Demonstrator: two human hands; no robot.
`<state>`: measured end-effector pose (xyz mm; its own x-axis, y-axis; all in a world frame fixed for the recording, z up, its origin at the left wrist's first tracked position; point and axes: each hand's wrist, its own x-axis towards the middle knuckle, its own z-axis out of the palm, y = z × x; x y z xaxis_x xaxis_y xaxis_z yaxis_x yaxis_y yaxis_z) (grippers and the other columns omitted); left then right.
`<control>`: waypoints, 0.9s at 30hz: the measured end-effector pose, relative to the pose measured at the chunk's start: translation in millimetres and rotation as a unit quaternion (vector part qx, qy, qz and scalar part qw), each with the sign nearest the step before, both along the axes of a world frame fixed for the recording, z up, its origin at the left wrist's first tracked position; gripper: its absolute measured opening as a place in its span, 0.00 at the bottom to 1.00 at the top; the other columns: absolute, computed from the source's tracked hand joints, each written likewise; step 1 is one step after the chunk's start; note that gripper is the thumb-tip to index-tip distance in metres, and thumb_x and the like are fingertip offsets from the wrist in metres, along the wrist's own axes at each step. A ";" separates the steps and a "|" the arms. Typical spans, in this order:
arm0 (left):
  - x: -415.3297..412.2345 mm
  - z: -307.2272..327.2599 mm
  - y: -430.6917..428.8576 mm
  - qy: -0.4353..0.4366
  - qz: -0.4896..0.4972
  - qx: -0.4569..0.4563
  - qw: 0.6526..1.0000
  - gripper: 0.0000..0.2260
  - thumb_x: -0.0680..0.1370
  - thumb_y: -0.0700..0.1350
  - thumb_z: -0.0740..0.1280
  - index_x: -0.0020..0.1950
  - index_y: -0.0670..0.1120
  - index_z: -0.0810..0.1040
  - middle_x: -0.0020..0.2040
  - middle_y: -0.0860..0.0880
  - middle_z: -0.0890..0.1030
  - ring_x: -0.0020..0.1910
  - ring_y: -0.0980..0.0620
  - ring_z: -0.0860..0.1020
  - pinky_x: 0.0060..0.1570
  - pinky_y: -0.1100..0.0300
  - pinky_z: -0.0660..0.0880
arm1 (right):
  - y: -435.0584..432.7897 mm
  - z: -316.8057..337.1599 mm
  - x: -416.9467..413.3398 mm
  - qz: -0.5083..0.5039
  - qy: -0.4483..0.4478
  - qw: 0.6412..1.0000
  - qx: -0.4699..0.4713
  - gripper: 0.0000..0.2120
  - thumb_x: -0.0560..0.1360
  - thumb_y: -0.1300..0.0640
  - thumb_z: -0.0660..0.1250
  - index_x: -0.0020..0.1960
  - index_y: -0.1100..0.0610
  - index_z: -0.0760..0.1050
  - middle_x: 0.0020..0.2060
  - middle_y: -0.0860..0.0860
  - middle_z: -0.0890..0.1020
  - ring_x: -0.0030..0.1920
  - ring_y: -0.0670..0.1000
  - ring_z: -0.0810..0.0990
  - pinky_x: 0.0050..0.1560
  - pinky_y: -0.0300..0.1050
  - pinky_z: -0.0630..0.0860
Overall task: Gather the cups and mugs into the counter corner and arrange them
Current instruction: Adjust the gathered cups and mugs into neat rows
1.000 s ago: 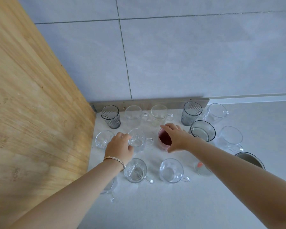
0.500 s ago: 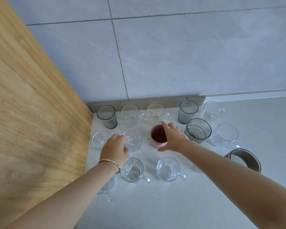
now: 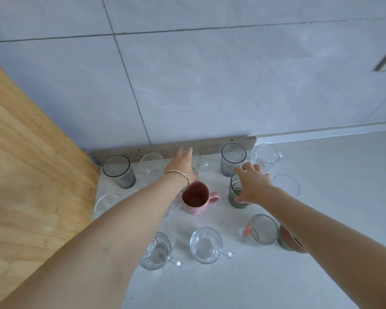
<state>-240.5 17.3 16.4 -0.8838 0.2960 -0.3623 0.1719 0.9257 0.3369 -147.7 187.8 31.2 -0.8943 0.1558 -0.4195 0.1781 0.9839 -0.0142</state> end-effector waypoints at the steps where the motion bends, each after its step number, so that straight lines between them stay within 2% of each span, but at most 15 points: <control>1: -3.6 -4.3 6.2 -0.005 0.003 -0.011 1.000 0.39 0.73 0.49 0.69 0.76 0.50 0.50 0.78 0.43 0.51 0.75 0.41 0.60 0.70 0.47 0.65 | 1.0 -2.1 0.1 0.002 0.004 1.000 0.000 0.37 0.68 0.49 0.71 0.73 0.50 0.58 0.69 0.53 0.63 0.70 0.57 0.61 0.64 0.55 0.69; 5: -12.1 -14.4 21.7 0.023 0.007 -0.074 0.997 0.40 0.70 0.48 0.71 0.75 0.52 0.52 0.73 0.42 0.60 0.71 0.42 0.62 0.64 0.49 0.69 | 6.4 -8.7 1.2 0.010 0.020 1.000 -0.008 0.38 0.69 0.48 0.70 0.74 0.49 0.57 0.70 0.52 0.62 0.71 0.56 0.61 0.65 0.54 0.67; 9: -17.7 -18.3 25.3 0.056 0.046 -0.092 0.993 0.30 0.72 0.49 0.69 0.72 0.53 0.62 0.67 0.43 0.69 0.68 0.42 0.65 0.62 0.52 0.69 | 10.2 -11.4 3.6 0.017 0.031 0.999 -0.013 0.38 0.69 0.48 0.70 0.74 0.49 0.57 0.70 0.52 0.62 0.71 0.56 0.60 0.66 0.54 0.66; 11: -20.7 -18.6 25.2 0.045 0.068 -0.069 0.994 0.28 0.72 0.49 0.70 0.70 0.52 0.65 0.68 0.43 0.69 0.68 0.41 0.66 0.62 0.52 0.70 | 9.9 -12.0 3.9 0.017 0.035 0.999 -0.013 0.38 0.68 0.47 0.71 0.74 0.49 0.57 0.70 0.52 0.62 0.71 0.56 0.60 0.66 0.54 0.66; 17: -21.7 -17.5 31.6 0.031 0.065 -0.030 0.997 0.30 0.71 0.47 0.72 0.71 0.51 0.65 0.69 0.43 0.67 0.69 0.41 0.65 0.61 0.51 0.71 | 8.2 -10.9 5.8 0.012 0.034 0.999 -0.022 0.39 0.68 0.48 0.71 0.74 0.49 0.56 0.72 0.52 0.60 0.72 0.56 0.58 0.68 0.53 0.63; 21: -21.8 -17.5 29.8 0.017 0.049 -0.022 0.998 0.33 0.69 0.46 0.73 0.72 0.51 0.65 0.69 0.43 0.66 0.69 0.42 0.65 0.62 0.50 0.71 | -11.3 -8.4 4.3 0.045 0.075 0.996 -0.019 0.42 0.68 0.39 0.69 0.75 0.53 0.55 0.73 0.55 0.57 0.75 0.58 0.52 0.74 0.57 0.50; 23: -23.2 -18.3 28.2 0.014 0.041 -0.016 0.999 0.33 0.69 0.46 0.74 0.71 0.51 0.65 0.69 0.43 0.66 0.69 0.42 0.65 0.62 0.49 0.71 | -34.5 -10.0 0.3 0.065 0.098 0.989 -0.087 0.41 0.69 0.38 0.68 0.74 0.55 0.57 0.71 0.54 0.63 0.72 0.56 0.58 0.73 0.52 0.56; 25: -25.2 -19.5 25.6 0.010 0.041 -0.012 0.999 0.35 0.68 0.48 0.75 0.71 0.51 0.65 0.69 0.44 0.66 0.70 0.43 0.65 0.63 0.49 0.71 | -61.0 -16.0 -3.9 0.049 0.060 0.986 -0.145 0.43 0.67 0.38 0.71 0.73 0.57 0.58 0.67 0.53 0.68 0.69 0.54 0.64 0.69 0.49 0.63; 27: -27.4 -21.7 21.7 0.007 0.045 -0.003 0.999 0.37 0.66 0.49 0.76 0.72 0.50 0.64 0.69 0.45 0.65 0.69 0.45 0.67 0.63 0.50 0.72 | -79.4 -26.1 -6.7 0.027 0.020 0.988 -0.151 0.47 0.63 0.37 0.73 0.72 0.57 0.58 0.65 0.53 0.70 0.67 0.55 0.66 0.66 0.50 0.66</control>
<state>-267.9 39.0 -5.3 -0.9114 0.2140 -0.3515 0.0933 0.9394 0.3300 -154.5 108.4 5.1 -0.9148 -0.0190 -0.4034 0.1189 0.9420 -0.3140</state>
